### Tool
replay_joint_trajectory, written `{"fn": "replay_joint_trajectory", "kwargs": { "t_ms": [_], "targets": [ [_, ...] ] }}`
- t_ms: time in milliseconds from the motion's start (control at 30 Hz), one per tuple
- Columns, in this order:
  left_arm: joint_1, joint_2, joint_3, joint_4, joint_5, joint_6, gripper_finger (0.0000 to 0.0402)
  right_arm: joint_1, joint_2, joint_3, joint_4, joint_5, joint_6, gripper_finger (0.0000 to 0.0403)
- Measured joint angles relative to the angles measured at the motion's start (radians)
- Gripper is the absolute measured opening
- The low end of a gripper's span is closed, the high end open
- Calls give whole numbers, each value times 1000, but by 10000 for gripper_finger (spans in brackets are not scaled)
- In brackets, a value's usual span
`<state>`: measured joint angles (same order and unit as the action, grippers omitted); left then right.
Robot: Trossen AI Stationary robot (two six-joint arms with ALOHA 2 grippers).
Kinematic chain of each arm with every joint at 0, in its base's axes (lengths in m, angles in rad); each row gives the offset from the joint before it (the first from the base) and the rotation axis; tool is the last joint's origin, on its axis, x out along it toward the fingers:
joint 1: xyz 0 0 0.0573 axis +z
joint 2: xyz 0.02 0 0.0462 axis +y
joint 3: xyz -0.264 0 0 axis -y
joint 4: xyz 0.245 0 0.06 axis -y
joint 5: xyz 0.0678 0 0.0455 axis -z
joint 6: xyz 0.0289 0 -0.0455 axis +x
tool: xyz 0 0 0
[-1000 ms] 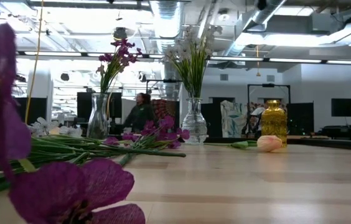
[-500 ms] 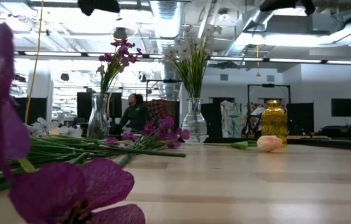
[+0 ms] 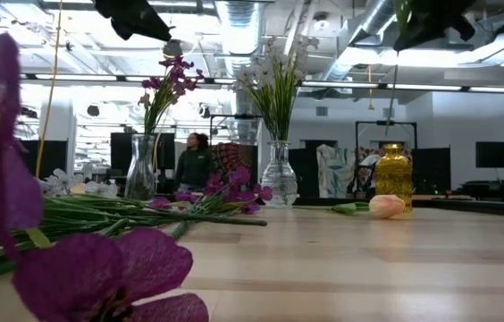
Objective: Sort flowers into vase by color
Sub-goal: Put the bottom yellow tulip into the yellow vase
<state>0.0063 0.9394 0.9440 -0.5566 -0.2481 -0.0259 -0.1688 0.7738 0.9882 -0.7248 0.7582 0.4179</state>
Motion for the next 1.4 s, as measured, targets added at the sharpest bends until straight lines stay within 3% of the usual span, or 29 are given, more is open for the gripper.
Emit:
{"fn": "replay_joint_trajectory", "kwargs": {
  "t_ms": [467, 1067, 1400],
  "targets": [
    [0, 0, 0, 1, -1, -6, 93, -37, 18, 0, -68, -2, 27, 33],
    [0, 0, 0, 1, -1, -6, 93, -37, 225, 0, -105, 3, 48, 41],
    [0, 0, 0, 1, -1, -20, 93, -44, 275, 0, -105, 3, 45, 50]
  ]
}}
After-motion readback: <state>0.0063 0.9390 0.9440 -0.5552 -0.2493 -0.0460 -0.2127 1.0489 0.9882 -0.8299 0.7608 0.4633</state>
